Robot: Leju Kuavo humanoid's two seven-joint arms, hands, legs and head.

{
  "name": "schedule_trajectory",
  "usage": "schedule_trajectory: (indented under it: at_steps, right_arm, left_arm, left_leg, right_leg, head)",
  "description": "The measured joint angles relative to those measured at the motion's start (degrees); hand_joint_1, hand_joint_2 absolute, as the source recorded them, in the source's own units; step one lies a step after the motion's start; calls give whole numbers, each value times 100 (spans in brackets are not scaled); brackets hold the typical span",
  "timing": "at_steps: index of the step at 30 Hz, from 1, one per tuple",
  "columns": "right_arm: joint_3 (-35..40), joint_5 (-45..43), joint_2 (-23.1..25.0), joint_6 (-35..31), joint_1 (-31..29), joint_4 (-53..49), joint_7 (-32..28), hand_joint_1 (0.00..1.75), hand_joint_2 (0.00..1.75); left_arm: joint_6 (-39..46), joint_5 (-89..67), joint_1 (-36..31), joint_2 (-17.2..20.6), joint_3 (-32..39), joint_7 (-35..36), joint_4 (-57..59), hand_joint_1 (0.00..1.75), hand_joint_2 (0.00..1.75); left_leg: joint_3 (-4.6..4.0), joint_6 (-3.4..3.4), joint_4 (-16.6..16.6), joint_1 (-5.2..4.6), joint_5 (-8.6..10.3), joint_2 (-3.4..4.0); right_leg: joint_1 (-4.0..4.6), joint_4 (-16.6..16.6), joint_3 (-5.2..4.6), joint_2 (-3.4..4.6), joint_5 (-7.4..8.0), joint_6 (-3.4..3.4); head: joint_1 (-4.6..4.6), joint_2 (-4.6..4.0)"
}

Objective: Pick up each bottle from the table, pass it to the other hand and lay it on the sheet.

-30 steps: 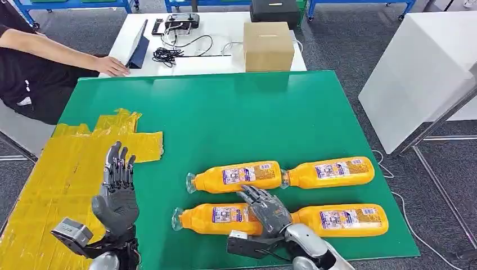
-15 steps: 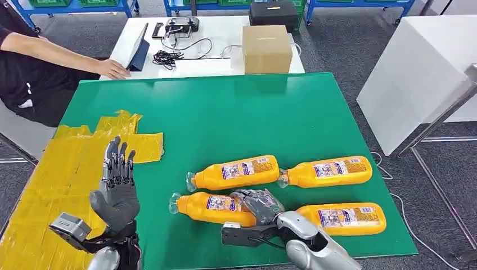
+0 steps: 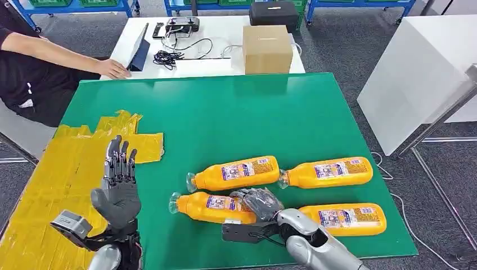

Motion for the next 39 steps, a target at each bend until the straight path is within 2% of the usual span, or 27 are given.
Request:
schedule_trajectory:
  at_steps: [6,10,11,14,18,34,39]
  right_arm:
    - [57,-335,-33,-99,-28,24,79,175,175]
    - [-287,-958,9,-960,487,-186,-324,175,175]
    - [-422,-1094,18,-1212,714,-339,-598,175,175]
    - [-721,-1395,59,-1500,1363,-779,-1362,175,175]
    - [-984,-1690,188,-1572,1756,-1275,-1937,175,175]
    - [-1355,-1871,409,-1569,2023,-1633,-2275,175,175]
    - [-1471,-2015,590,-1659,1985,-1661,-2551,175,175]
  left_arm:
    - [96,171,-22,7,-22,131,11,0,0]
    - [385,674,3,-4,7,381,55,0,0]
    - [442,862,32,-9,39,391,70,0,175]
    - [529,1402,170,-50,193,365,92,0,175]
    - [454,2001,236,-103,335,389,94,0,175]
    - [250,2626,306,-151,507,526,94,0,175]
    - [-816,3613,351,-118,462,1215,98,0,175]
  left_leg:
    - [6,0,1,0,0,1]
    - [-8,1,0,0,-1,-18]
    - [-22,1,1,0,1,-22]
    - [-54,2,2,-2,3,-21]
    - [-62,1,1,-1,3,-21]
    - [-69,3,1,-2,4,-21]
    - [-71,3,1,-2,4,-21]
  right_leg:
    - [-1,0,2,0,0,1]
    - [-1,0,5,-10,-2,1]
    - [-1,0,42,-12,-1,2]
    - [0,3,16,-10,3,4]
    - [1,3,6,-11,1,3]
    - [-2,3,0,-11,1,3]
    - [-1,3,-2,-10,1,3]
  head:
    - [2,0]
    - [2,0]
    - [2,0]
    - [0,0]
    - [0,0]
    - [0,0]
    - [0,0]
